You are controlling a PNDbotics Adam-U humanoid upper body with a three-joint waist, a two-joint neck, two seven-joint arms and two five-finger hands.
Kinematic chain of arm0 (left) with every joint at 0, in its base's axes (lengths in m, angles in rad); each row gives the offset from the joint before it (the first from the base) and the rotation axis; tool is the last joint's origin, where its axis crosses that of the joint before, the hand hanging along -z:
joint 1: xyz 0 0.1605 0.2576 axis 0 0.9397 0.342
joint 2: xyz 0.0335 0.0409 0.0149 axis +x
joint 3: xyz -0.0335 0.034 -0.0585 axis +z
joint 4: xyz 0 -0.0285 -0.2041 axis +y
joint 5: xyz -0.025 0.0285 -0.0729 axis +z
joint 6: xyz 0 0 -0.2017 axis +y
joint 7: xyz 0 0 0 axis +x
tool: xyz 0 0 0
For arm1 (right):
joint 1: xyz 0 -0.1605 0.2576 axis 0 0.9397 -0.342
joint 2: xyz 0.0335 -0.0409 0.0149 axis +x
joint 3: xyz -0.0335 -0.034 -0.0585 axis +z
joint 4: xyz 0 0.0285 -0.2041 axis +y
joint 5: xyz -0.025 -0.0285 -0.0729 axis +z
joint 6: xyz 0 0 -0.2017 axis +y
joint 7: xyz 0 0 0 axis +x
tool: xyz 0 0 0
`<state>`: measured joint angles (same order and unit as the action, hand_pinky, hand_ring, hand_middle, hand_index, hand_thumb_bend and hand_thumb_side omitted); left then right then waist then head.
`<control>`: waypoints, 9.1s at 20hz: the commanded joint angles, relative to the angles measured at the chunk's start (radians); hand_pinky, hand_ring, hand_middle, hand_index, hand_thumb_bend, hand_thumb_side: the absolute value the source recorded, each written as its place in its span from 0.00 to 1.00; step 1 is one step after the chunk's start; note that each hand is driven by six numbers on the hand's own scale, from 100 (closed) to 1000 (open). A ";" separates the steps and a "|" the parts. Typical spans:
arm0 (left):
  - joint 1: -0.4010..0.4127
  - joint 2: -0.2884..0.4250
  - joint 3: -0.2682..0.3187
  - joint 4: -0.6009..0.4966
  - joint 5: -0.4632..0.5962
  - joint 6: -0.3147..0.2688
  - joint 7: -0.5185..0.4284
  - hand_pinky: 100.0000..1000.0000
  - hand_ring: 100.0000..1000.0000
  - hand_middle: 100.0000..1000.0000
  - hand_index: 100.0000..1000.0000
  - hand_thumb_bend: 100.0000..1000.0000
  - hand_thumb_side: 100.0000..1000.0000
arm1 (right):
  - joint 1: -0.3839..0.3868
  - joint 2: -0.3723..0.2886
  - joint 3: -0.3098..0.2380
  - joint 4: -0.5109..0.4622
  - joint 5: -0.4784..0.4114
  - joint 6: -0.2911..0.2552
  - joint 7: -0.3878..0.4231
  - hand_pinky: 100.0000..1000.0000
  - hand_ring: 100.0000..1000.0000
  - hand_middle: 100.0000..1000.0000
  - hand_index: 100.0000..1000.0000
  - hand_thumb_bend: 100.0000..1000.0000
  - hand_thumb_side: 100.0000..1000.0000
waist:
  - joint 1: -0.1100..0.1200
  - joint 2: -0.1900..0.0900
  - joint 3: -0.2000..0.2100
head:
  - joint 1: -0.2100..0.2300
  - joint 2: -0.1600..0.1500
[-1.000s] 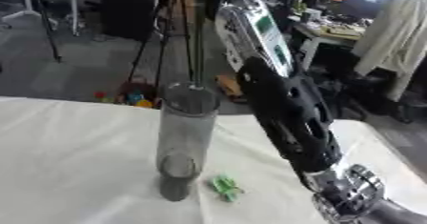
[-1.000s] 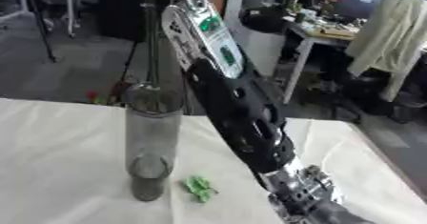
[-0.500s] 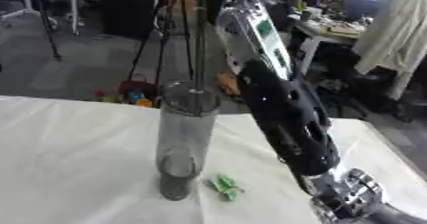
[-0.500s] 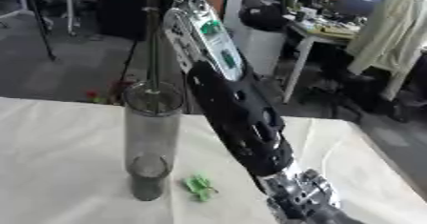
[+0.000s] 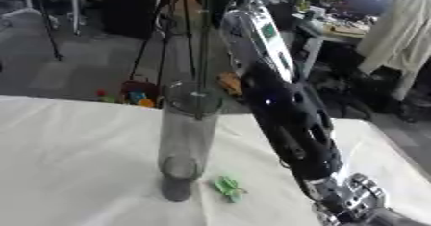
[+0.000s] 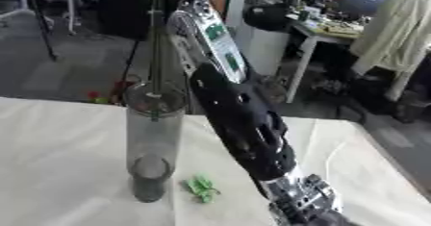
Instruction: Arrange flowers into the vase.
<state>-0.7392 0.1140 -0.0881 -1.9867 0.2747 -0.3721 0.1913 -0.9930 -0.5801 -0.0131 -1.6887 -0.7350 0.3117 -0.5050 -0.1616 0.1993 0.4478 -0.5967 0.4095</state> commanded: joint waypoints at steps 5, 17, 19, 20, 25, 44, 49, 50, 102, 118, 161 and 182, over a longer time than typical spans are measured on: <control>-0.018 -0.003 -0.003 -0.013 0.005 0.000 -0.008 0.68 0.81 0.73 0.88 0.27 0.90 | -0.002 -0.015 -0.012 -0.029 -0.014 -0.050 0.008 0.12 0.12 0.00 0.05 0.00 0.35 | 0.007 -0.007 0.000 | -0.001 -0.019; -0.021 -0.006 -0.004 -0.013 0.006 0.000 -0.012 0.68 0.81 0.73 0.88 0.26 0.91 | 0.016 -0.014 -0.001 -0.045 -0.019 -0.089 0.051 0.12 0.12 0.00 0.05 0.00 0.34 | 0.007 0.004 0.000 | -0.002 -0.033; -0.021 -0.007 -0.004 -0.013 0.006 0.000 -0.013 0.68 0.81 0.73 0.88 0.26 0.91 | 0.019 -0.012 0.001 -0.043 -0.016 -0.090 0.059 0.13 0.12 0.00 0.05 0.00 0.35 | 0.007 0.006 0.000 | -0.002 -0.034; -0.022 -0.007 -0.004 -0.013 0.006 0.000 -0.013 0.68 0.81 0.73 0.88 0.26 0.91 | 0.020 -0.011 0.002 -0.042 -0.015 -0.088 0.062 0.13 0.12 0.00 0.05 0.00 0.35 | 0.007 0.007 0.001 | -0.001 -0.034; -0.023 -0.008 -0.005 -0.013 0.006 0.000 -0.015 0.68 0.81 0.73 0.88 0.25 0.91 | 0.023 -0.011 0.003 -0.038 -0.012 -0.084 0.073 0.13 0.12 0.00 0.05 0.00 0.36 | 0.008 0.012 -0.001 | -0.002 -0.039; -0.025 -0.014 -0.008 -0.013 0.005 0.000 -0.021 0.68 0.82 0.73 0.88 0.24 0.92 | 0.032 0.001 -0.002 -0.035 -0.016 -0.052 0.082 0.12 0.12 0.00 0.05 0.00 0.37 | 0.013 0.032 -0.006 | 0.004 -0.048; -0.023 -0.013 -0.009 -0.013 0.006 0.002 -0.022 0.68 0.82 0.73 0.88 0.24 0.92 | 0.009 -0.016 -0.001 -0.023 -0.047 -0.037 0.075 0.11 0.12 0.00 0.05 0.00 0.37 | 0.014 0.022 -0.010 | 0.005 -0.038; -0.023 -0.012 -0.010 -0.013 0.007 0.003 -0.022 0.68 0.82 0.73 0.88 0.24 0.92 | 0.001 -0.025 -0.002 -0.020 -0.061 -0.035 0.069 0.11 0.12 0.00 0.05 0.00 0.36 | 0.015 0.018 -0.011 | 0.003 -0.035; -0.027 -0.020 -0.019 -0.013 0.001 0.000 -0.039 0.69 0.82 0.73 0.88 0.20 0.95 | -0.046 -0.210 0.012 -0.070 -0.144 -0.353 0.131 0.08 0.11 0.00 0.05 0.00 0.24 | 0.010 0.083 0.006 | -0.034 -0.154; -0.030 -0.027 -0.020 -0.013 -0.002 -0.001 -0.042 0.69 0.82 0.73 0.88 0.19 0.95 | -0.017 -0.186 0.025 -0.051 -0.119 -0.329 0.187 0.09 0.12 0.00 0.05 0.00 0.28 | 0.012 0.102 0.010 | -0.031 -0.167; -0.030 -0.026 -0.021 -0.013 0.004 0.002 -0.049 0.69 0.82 0.72 0.89 0.18 0.96 | 0.040 -0.150 0.033 -0.008 -0.006 -0.418 0.334 0.35 0.38 0.02 0.29 0.00 0.53 | 0.017 0.104 -0.012 | -0.032 -0.170; -0.027 -0.024 -0.020 -0.013 0.002 0.005 -0.047 0.69 0.82 0.73 0.89 0.18 0.96 | 0.095 -0.158 0.036 -0.013 0.127 -0.460 0.438 0.58 0.52 0.18 0.48 0.00 0.60 | 0.016 0.101 -0.023 | -0.036 -0.170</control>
<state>-0.7528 0.0794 -0.1068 -1.9868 0.2797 -0.3703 0.1437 -0.8873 -0.7002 0.0310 -1.6880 -0.6241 -0.1435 -0.0752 -0.1546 0.3259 0.4272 -0.6279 0.2443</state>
